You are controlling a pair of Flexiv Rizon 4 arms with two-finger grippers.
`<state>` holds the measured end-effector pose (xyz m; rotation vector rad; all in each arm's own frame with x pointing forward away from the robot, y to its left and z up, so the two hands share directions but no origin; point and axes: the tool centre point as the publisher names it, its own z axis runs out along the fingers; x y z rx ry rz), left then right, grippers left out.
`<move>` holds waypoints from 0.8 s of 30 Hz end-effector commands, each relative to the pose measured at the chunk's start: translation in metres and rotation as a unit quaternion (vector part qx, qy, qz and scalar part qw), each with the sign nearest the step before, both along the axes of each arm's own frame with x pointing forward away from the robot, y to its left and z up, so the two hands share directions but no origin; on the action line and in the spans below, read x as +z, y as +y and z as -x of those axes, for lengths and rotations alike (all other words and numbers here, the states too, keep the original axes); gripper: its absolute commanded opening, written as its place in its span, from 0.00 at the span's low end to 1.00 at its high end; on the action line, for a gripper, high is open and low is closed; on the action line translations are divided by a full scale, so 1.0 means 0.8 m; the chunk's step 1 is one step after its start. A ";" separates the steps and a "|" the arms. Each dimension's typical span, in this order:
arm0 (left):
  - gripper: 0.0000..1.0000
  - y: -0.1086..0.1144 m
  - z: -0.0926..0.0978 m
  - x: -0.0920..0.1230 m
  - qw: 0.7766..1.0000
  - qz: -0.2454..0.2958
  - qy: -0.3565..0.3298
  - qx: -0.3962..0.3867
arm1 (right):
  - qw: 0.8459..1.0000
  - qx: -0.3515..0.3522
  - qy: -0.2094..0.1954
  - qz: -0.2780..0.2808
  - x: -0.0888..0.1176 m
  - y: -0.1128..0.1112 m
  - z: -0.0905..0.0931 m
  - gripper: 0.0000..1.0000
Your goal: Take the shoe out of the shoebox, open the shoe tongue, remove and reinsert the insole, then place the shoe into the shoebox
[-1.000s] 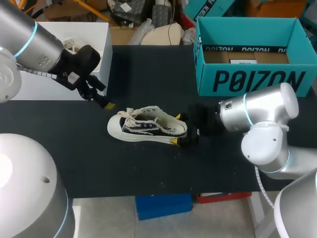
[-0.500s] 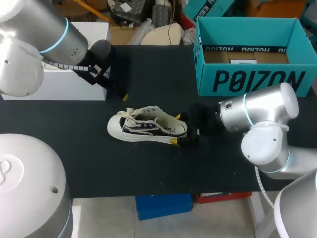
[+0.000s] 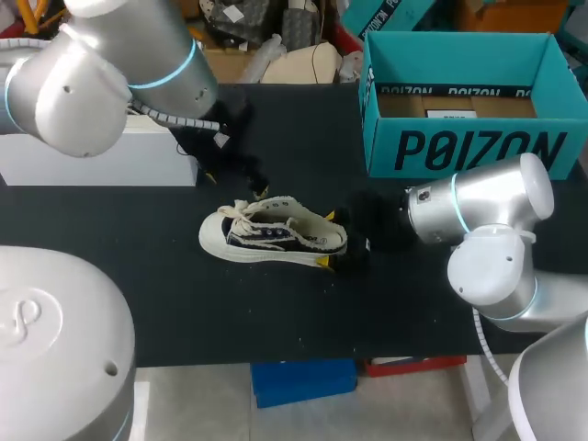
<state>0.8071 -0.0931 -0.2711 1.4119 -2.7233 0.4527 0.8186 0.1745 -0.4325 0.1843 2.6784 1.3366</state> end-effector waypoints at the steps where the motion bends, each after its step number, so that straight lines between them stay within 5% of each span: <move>1: 1.00 -0.023 -0.004 -0.015 0.996 -0.069 0.025 0.049 | 1.000 0.000 0.001 0.001 0.000 0.001 -0.001 0.00; 7: 1.00 -0.026 -0.002 -0.024 0.989 -0.072 0.027 0.124 | 1.000 0.000 0.001 0.001 0.000 0.001 -0.001 0.00; 20: 1.00 -0.026 -0.002 -0.024 0.989 -0.068 0.029 0.125 | 1.000 0.000 0.001 0.001 0.000 0.001 -0.001 0.00; 24: 1.00 -0.028 -0.002 -0.027 0.977 -0.136 0.024 0.163 | 1.000 0.000 0.001 0.001 0.000 0.001 -0.001 0.00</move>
